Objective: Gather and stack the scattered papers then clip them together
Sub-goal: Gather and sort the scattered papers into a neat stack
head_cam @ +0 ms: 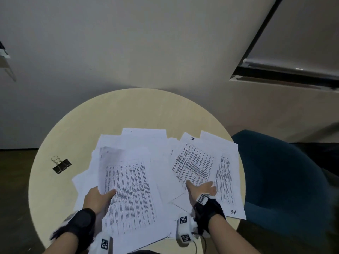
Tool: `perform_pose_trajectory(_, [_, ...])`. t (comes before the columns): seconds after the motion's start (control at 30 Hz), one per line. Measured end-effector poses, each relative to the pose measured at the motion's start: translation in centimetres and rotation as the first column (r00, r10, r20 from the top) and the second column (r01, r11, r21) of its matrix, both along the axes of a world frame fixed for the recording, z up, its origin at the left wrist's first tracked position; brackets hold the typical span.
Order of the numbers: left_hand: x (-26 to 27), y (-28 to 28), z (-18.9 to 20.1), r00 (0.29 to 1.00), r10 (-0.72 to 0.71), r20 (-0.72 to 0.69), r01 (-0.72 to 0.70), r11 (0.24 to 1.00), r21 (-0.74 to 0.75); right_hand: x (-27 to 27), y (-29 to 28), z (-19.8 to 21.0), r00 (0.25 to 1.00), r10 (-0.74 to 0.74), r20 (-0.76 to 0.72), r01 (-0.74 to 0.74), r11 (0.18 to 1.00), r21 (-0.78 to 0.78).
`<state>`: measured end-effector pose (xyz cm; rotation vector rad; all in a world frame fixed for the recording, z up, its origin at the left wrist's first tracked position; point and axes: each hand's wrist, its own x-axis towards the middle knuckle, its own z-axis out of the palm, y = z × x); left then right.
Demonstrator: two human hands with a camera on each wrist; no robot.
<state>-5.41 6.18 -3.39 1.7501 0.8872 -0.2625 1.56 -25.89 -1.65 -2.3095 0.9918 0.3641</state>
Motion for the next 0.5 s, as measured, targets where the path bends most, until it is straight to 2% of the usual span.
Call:
perform_pose_trajectory(0.07, [0.1, 0.0, -0.4, 0.999, -0.034, -0.007, 0.035, 0.992, 0.117, -0.2, -0.4, -0.4, 0.999, -0.001, -0.043, 0.001, 1.0, -0.002])
perform_pose_trajectory(0.23, [0.4, 0.1, -1.4, 1.0, 0.011, -0.003, -0.011, 1.0, 0.016, -1.5, -0.1, -1.8, 0.956, 0.264, -0.13, -0.28, 0.952, -0.121])
perform_pose_trajectory(0.37, [0.6, 0.2, -1.4, 1.0, 0.01, -0.004, -0.009, 0.998, 0.06, -1.9, -0.9, -1.3, 0.91, 0.383, -0.162, -0.397, 0.915, -0.068])
perform_pose_trajectory(0.43, [0.6, 0.1, -1.2, 1.0, -0.014, -0.009, 0.015, 0.994, 0.112, -1.9, -1.3, -1.2, 0.911, 0.388, -0.139, -0.399, 0.915, -0.063])
perform_pose_trajectory(0.5, [0.6, 0.1, -0.9, 1.0, -0.03, -0.007, 0.03, 0.993, 0.115, -2.1, -1.5, -1.4, 0.948, 0.291, -0.129, -0.301, 0.951, -0.067])
